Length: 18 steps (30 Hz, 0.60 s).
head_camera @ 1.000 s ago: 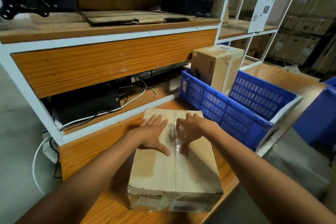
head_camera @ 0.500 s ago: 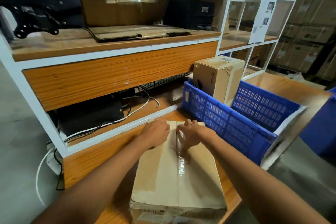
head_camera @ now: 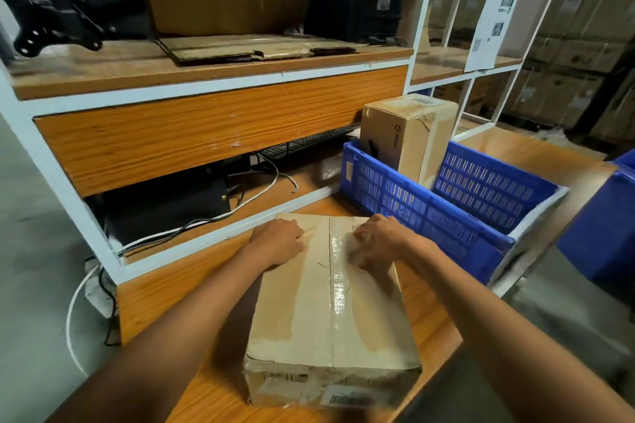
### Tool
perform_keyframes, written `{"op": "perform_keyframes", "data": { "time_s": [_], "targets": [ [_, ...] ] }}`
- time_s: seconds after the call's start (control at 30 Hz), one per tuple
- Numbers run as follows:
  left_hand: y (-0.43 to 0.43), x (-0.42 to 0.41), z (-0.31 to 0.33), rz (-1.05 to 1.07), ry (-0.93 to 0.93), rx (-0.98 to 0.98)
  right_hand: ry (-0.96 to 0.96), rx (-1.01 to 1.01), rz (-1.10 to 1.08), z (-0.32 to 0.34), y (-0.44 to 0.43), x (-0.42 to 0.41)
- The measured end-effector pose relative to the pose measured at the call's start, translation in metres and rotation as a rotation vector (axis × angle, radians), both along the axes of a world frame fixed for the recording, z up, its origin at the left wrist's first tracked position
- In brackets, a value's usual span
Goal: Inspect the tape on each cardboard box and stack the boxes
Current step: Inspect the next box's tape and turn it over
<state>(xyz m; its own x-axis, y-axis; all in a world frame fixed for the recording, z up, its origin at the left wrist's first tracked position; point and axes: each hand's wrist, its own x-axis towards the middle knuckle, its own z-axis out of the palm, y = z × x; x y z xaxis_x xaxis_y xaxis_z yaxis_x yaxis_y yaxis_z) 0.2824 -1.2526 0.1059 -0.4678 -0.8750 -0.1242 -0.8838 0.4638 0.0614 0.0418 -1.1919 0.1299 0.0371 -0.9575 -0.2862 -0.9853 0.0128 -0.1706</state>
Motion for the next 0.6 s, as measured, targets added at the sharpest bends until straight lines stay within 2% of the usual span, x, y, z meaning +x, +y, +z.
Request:
{"op": "perform_keyframes", "data": {
  "time_s": [0.17, 0.27, 0.37, 0.5, 0.6],
  "targets": [
    [0.01, -0.003, 0.011, -0.032, 0.006, -0.051, 0.009, 0.003, 0.028, 0.011, 0.005, 0.014],
    [0.03, 0.006, 0.013, -0.074, 0.067, 0.07, 0.005, 0.017, 0.07, 0.003, 0.029, 0.017],
    [0.05, 0.015, 0.005, -0.079, 0.0, 0.204, 0.0, -0.012, 0.108, -0.011, 0.046, 0.019],
    [0.061, 0.014, 0.004, -0.081, -0.039, 0.148, -0.043, -0.003, 0.157, -0.008, 0.056, 0.021],
    [0.077, 0.015, 0.004, -0.119, 0.007, 0.164, -0.1, 0.005, 0.111, -0.008, 0.078, 0.021]
  ]
}}
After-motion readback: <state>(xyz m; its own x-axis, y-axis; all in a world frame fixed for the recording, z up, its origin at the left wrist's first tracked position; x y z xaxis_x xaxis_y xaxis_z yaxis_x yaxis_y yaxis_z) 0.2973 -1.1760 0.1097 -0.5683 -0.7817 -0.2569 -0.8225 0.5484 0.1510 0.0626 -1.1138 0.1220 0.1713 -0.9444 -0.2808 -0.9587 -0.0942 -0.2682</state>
